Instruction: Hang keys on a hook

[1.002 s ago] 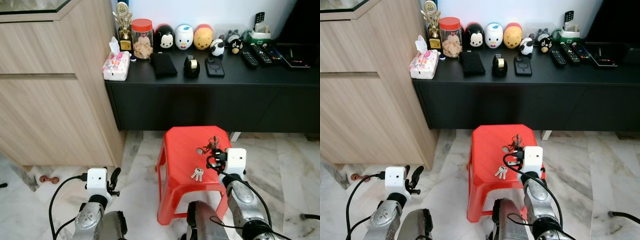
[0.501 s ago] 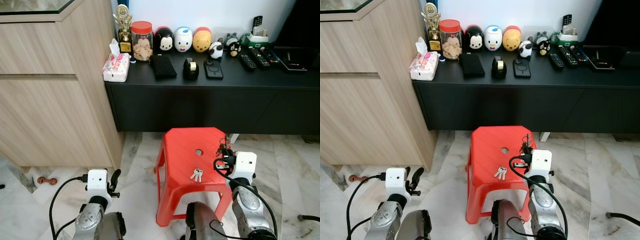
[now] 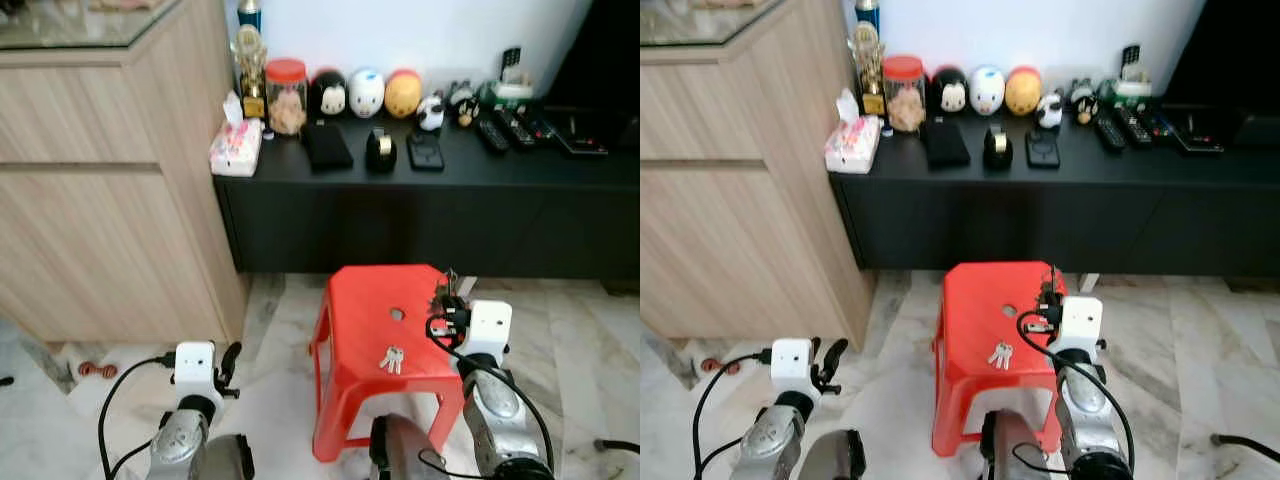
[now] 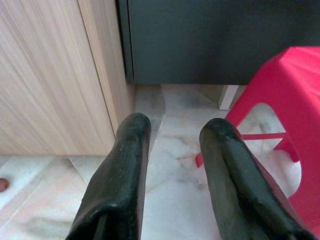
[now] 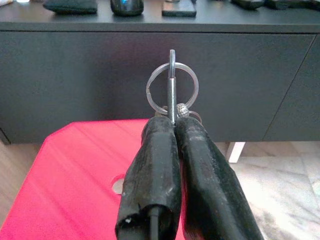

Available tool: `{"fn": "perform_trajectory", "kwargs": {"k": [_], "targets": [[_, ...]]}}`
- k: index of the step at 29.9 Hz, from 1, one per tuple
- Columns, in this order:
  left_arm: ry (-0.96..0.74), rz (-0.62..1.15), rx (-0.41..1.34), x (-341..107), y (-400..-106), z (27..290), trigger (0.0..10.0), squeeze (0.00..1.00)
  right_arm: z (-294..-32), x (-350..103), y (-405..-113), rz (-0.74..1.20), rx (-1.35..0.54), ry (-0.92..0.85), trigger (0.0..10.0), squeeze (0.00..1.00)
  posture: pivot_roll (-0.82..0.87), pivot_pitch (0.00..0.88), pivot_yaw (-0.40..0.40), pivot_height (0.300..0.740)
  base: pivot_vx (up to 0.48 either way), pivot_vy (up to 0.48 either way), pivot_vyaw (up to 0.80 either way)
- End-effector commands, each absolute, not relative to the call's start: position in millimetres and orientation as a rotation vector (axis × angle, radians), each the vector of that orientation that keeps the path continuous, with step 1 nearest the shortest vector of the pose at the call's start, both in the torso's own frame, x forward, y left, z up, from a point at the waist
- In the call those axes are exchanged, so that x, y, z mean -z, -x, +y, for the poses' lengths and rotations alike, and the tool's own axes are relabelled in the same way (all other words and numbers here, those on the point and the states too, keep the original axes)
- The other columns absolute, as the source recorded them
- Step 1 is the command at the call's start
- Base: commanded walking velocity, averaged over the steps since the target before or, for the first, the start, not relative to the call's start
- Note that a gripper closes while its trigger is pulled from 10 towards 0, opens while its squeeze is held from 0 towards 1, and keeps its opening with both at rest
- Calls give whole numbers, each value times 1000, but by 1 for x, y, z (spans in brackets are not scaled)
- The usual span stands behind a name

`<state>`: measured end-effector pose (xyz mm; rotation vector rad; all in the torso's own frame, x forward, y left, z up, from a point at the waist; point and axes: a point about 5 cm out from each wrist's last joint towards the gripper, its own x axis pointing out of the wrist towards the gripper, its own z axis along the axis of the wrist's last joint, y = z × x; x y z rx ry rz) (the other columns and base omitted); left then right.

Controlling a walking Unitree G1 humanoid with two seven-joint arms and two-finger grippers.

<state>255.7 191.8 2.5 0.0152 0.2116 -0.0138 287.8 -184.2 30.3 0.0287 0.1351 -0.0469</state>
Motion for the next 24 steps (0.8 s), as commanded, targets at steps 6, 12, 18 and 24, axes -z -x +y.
{"fn": "perform_trajectory", "kwargs": {"k": [6,12,18,24], "targets": [[-33,273,22,11,-245,191,10000,0,-184,-35,-288,123,47,-24,10000,0,-60,14,-51,693,0,0,0],[-35,293,17,15,-241,192,10000,0,-184,-34,-287,132,52,-22,10000,0,-59,3,-51,718,0,0,0],[-36,362,2,27,-231,194,10000,0,-184,-33,-286,133,45,-26,10000,0,-67,0,-50,738,0,0,0],[-31,434,-13,40,-217,195,10000,0,-185,-31,-281,136,49,-30,10000,0,-62,0,-53,738,0,0,0]]}}
